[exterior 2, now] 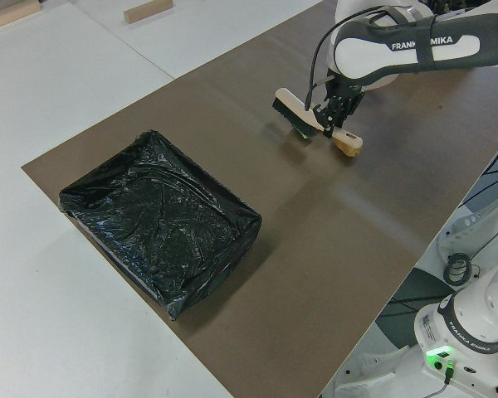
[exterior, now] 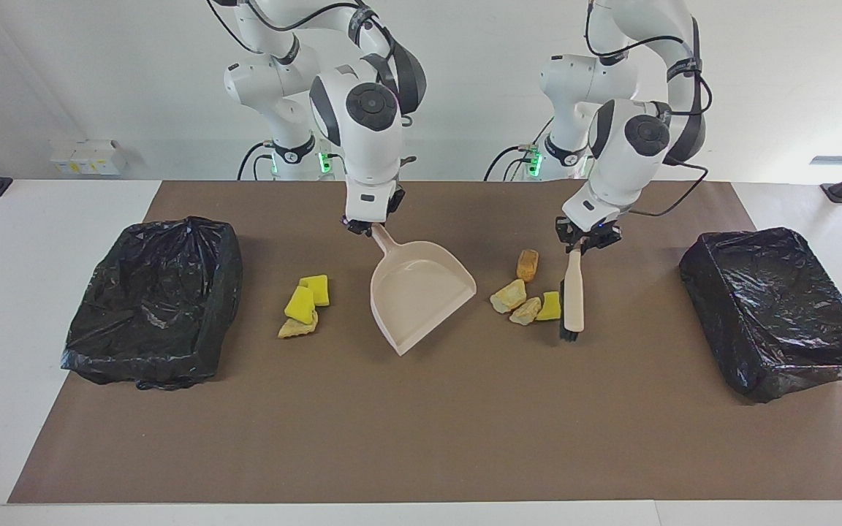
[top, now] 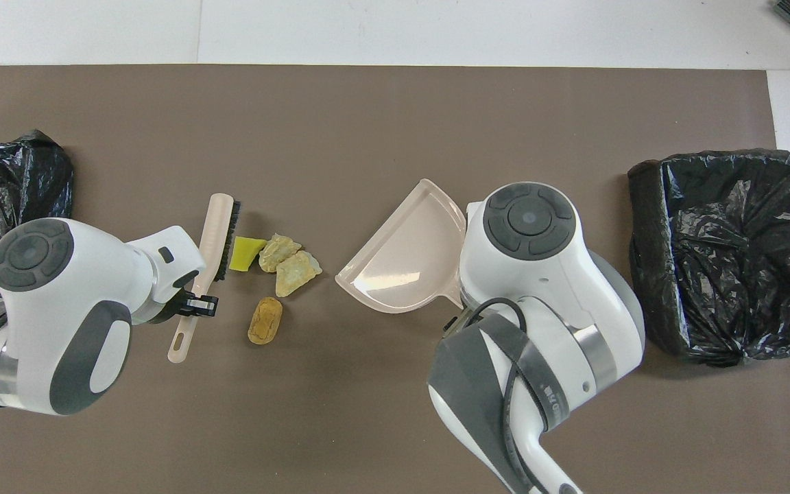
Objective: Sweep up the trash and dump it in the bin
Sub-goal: 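Lower the dustpan beside the scraps while the left gripper positions the brush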
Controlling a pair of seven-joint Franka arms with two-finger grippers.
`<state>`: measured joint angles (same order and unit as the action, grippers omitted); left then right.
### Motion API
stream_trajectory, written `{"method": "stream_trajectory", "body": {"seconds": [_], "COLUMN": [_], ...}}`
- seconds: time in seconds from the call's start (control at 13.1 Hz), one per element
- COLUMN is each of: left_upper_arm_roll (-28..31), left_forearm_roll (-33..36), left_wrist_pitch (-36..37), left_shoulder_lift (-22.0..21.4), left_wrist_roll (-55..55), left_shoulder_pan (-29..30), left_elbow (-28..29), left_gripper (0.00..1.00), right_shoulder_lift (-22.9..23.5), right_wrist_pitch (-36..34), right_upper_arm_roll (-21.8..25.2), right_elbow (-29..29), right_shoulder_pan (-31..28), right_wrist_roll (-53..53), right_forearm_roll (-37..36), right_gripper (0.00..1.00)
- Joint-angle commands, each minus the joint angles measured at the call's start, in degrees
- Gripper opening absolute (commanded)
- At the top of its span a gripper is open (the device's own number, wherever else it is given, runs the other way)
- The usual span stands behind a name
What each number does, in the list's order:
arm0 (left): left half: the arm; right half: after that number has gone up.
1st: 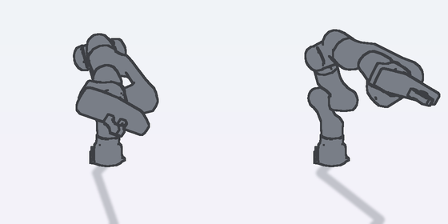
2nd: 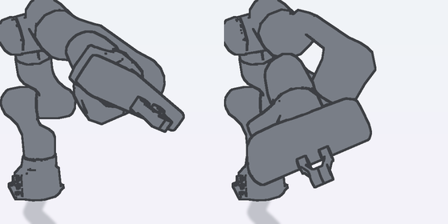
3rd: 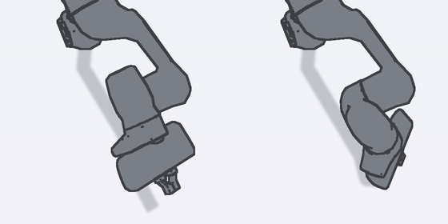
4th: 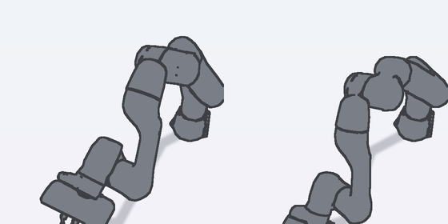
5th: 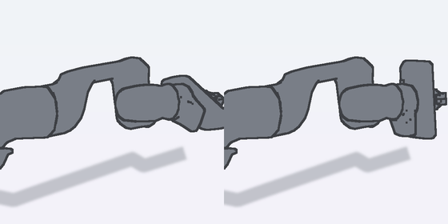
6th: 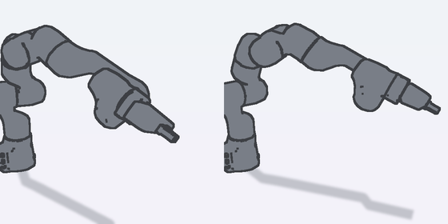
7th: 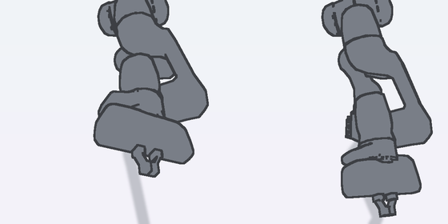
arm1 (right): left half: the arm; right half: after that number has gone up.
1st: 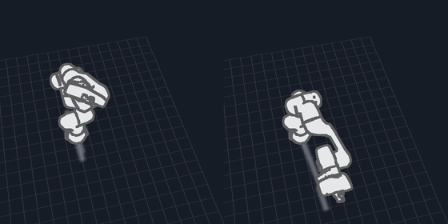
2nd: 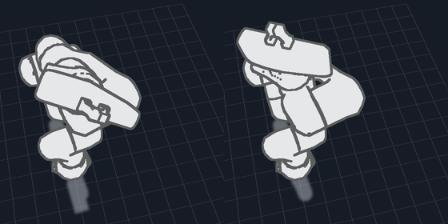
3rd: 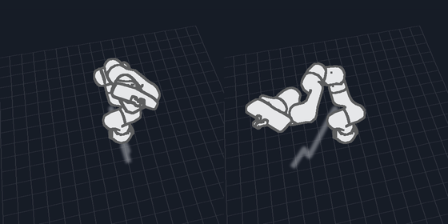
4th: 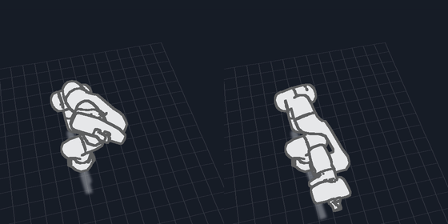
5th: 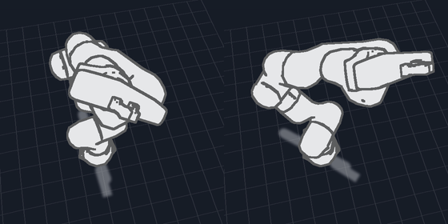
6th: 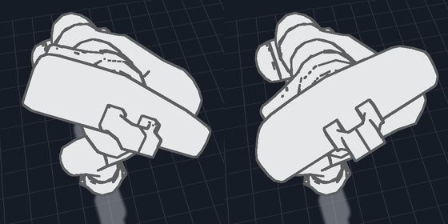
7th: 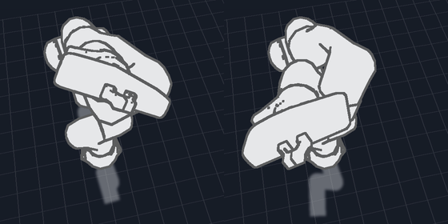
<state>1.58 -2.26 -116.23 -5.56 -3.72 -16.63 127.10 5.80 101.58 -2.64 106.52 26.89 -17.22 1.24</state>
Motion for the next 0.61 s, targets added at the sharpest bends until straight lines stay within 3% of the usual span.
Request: {"method": "stream_trajectory", "body": {"seconds": [0.0,0.15,0.3,0.53], "left_upper_arm_roll": [0.18,0.18,0.18,0.18], "left_forearm_roll": [-0.47,-0.38,-0.38,-0.38], "left_wrist_pitch": [2.94,1.37,-3.01,-6.19], "left_shoulder_lift": [-2.07,-3.31,-1.74,0.99], "left_wrist_roll": [-7.86,-8.14,-6.66,-0.44], "left_shoulder_pan": [0.28,0.64,1.33,2.66], "left_elbow": [-0.02,3.31,4.81,4.73], "left_gripper": [0.0,0.0,0.0,0.0], "right_shoulder_lift": [-5.88,-6.15,-4.41,-1.68], "right_wrist_pitch": [4.94,4.95,11.06,14.25], "right_upper_arm_roll": [-0.17,-0.08,-0.17,-0.17], "right_elbow": [8.96,10.45,12.13,11.87], "right_shoulder_pan": [-0.08,-0.61,-2.27,-1.4], "right_wrist_roll": [-14.54,-21.6,-24.6,-24.79], "right_forearm_roll": [1.31,4.29,4.74,5.26], "right_gripper": [0.0,0.0,0.0,0.0]}}
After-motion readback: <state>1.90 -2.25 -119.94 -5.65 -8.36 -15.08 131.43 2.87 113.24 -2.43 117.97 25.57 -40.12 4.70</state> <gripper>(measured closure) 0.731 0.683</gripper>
